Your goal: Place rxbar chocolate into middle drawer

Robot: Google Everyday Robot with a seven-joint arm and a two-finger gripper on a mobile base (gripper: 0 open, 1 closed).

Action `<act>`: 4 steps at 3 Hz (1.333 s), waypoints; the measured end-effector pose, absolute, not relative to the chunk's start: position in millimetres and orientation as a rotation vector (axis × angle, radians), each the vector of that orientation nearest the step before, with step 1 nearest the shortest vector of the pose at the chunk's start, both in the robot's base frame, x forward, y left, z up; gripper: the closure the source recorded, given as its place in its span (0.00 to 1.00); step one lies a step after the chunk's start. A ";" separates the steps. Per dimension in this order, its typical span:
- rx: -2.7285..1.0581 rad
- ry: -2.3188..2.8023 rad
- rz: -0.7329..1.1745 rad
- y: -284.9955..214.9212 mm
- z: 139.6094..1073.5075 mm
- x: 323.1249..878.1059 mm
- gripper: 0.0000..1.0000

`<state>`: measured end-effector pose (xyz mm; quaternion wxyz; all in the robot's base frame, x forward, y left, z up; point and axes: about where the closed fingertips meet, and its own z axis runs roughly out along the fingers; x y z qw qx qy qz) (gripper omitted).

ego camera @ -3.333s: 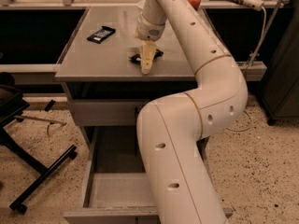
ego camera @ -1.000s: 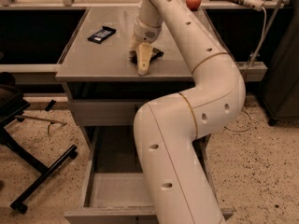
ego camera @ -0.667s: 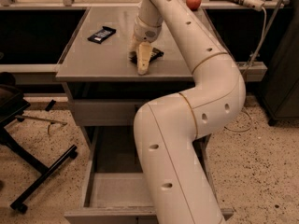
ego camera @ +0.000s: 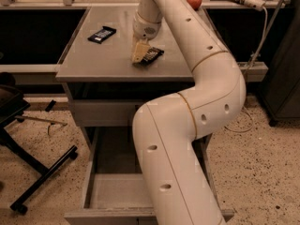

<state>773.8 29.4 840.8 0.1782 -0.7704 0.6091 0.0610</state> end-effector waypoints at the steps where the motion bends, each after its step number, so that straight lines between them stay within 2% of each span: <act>1: -2.179 1.723 0.173 29.5 840.5 773.9 1.00; 4: -2.105 1.618 0.139 49.5 920.7 756.9 1.00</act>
Offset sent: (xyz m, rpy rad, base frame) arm -0.0268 0.0069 0.0344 -0.0116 -0.0641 0.0098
